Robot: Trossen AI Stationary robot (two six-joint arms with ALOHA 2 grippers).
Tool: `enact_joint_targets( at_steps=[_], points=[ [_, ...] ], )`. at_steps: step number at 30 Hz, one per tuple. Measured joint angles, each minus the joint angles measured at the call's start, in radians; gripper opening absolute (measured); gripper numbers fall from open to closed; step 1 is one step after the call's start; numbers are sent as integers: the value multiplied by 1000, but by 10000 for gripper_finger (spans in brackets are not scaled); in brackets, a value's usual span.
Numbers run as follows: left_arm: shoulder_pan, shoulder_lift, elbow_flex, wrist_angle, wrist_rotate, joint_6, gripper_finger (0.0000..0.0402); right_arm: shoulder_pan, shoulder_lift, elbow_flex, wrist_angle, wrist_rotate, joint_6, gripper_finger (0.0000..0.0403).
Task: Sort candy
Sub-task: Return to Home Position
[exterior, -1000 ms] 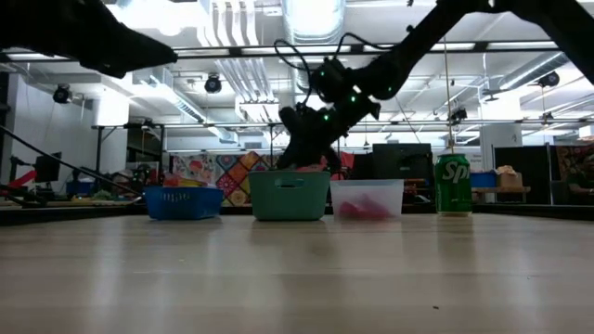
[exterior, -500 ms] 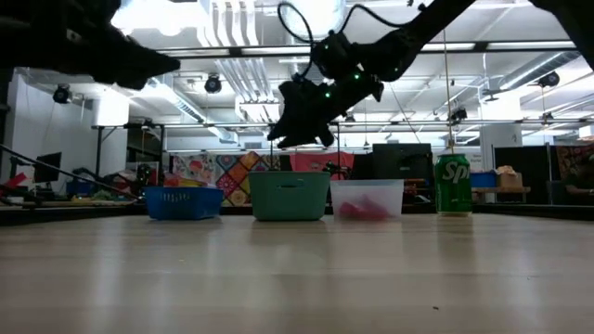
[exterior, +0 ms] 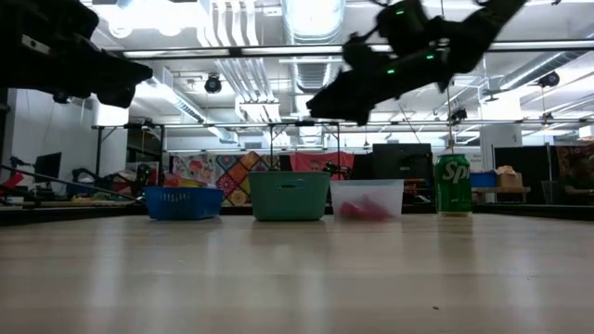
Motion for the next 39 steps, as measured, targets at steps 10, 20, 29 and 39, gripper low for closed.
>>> enact_joint_targets(
  at_steps=[10, 20, 29, 39],
  points=[
    [0, -166, -74, 36, 93, -60, 0, 49, -303, -379, 214, -22, -6, 150],
    [1, -191, -66, -66, -180, -180, 0, 61, -605, -628, 253, -21, -48, 132],
    [1, -131, -66, -124, -297, -203, 0, 61, -736, -702, 245, 4, 20, 126],
    [1, -84, -66, -122, -298, -202, 0, 66, -731, -691, 236, 13, 80, 133]
  ],
)
